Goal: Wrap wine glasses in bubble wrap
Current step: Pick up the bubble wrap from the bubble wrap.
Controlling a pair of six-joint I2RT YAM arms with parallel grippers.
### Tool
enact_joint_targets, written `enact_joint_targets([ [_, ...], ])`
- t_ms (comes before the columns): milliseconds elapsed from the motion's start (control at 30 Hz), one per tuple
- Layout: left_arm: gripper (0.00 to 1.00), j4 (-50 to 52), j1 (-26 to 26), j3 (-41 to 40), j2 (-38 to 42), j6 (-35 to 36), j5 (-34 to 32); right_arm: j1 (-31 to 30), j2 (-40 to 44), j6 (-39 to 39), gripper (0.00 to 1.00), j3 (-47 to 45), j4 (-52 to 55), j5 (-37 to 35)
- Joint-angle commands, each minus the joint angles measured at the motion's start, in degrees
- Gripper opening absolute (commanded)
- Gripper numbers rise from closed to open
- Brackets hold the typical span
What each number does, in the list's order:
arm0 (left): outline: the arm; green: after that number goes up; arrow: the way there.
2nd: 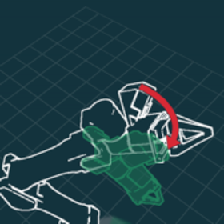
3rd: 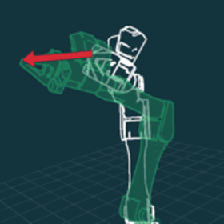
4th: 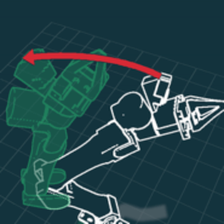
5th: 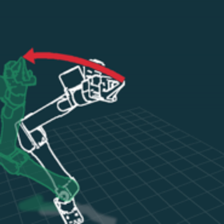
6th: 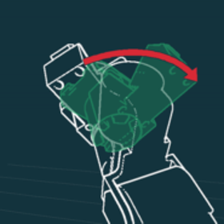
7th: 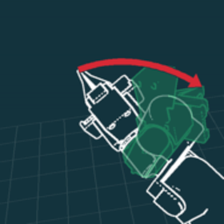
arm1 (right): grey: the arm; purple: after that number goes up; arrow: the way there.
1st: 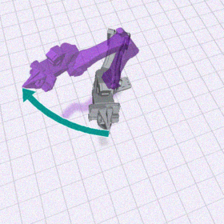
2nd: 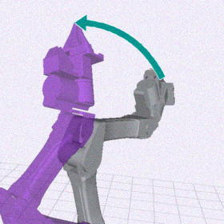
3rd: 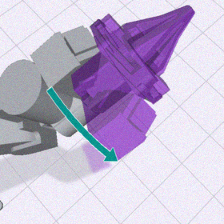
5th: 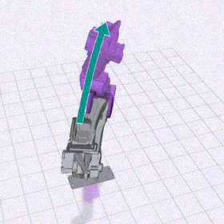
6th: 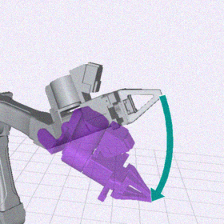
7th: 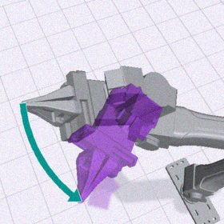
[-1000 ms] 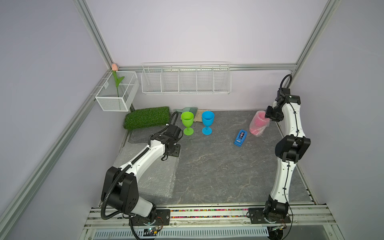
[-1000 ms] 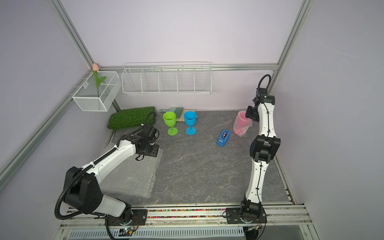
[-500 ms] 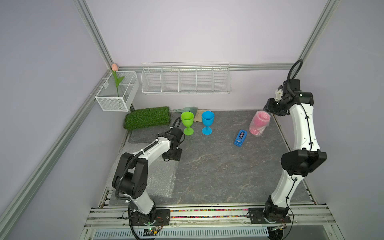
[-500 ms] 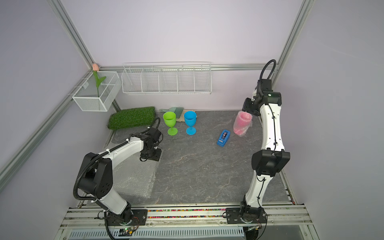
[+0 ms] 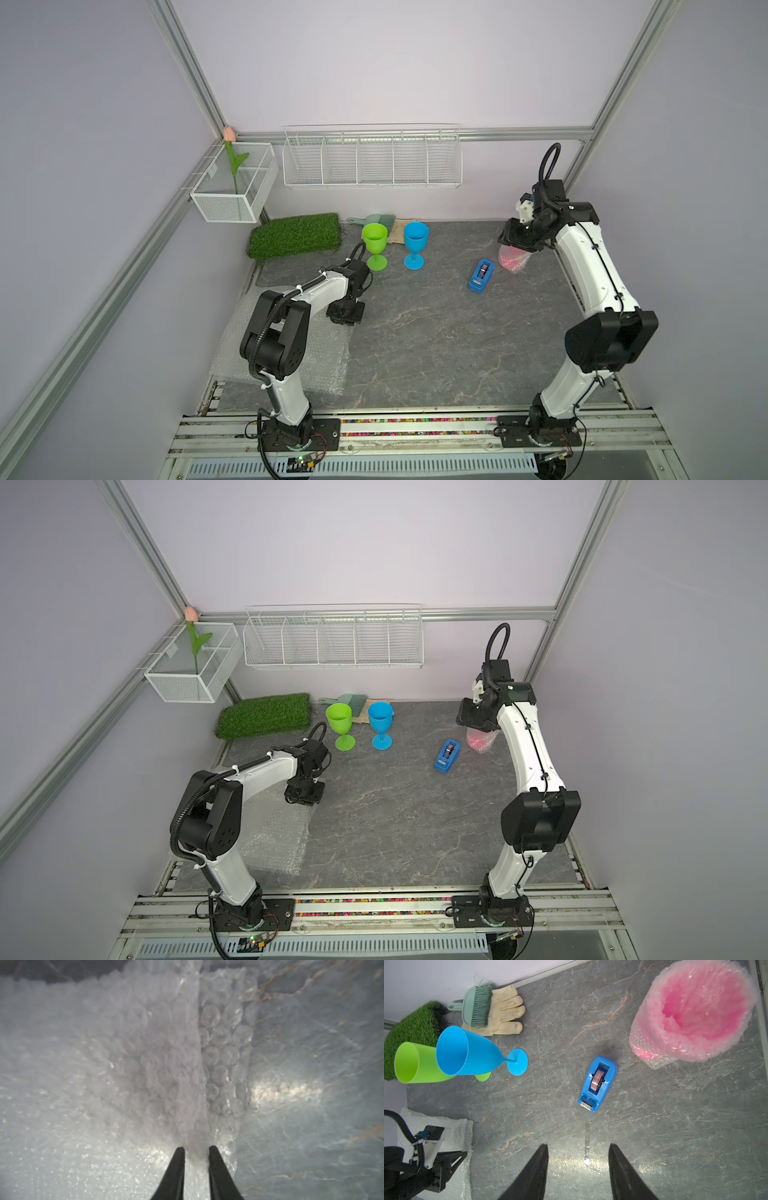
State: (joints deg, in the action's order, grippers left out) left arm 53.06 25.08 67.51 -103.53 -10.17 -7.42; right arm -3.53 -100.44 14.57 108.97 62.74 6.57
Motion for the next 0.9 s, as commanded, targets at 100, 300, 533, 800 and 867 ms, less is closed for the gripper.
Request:
enact_joint_targets([
  [100, 0.04, 1.2, -0.4, 1.6, 0.7, 0.2, -1.1, -1.0, 4.8, 0.7, 0.48, -6.0, -2.5, 0.7],
  [300, 0.0, 1.9, -0.3, 1.8, 3.7, 0.4, -3.2, -1.6, 7.0, 0.7, 0.47, -9.7, -3.1, 0.3],
  [533, 0.0, 5.2, -0.4, 3.1, 9.4, 0.9, -5.8, -2.3, 8.3, 1.0, 0.46, -11.6, -2.9, 0.3],
  [800, 0.0, 12.4, -0.4, 7.5, 16.9, 0.9, -10.9, -4.1, 9.7, 1.3, 0.45, -14.0, -3.0, 0.0],
  [867, 0.0, 14.0, -0.5, 9.1, 18.4, 0.2, -9.2, -4.4, 9.9, 1.4, 0.45, -14.4, -3.0, 0.0],
])
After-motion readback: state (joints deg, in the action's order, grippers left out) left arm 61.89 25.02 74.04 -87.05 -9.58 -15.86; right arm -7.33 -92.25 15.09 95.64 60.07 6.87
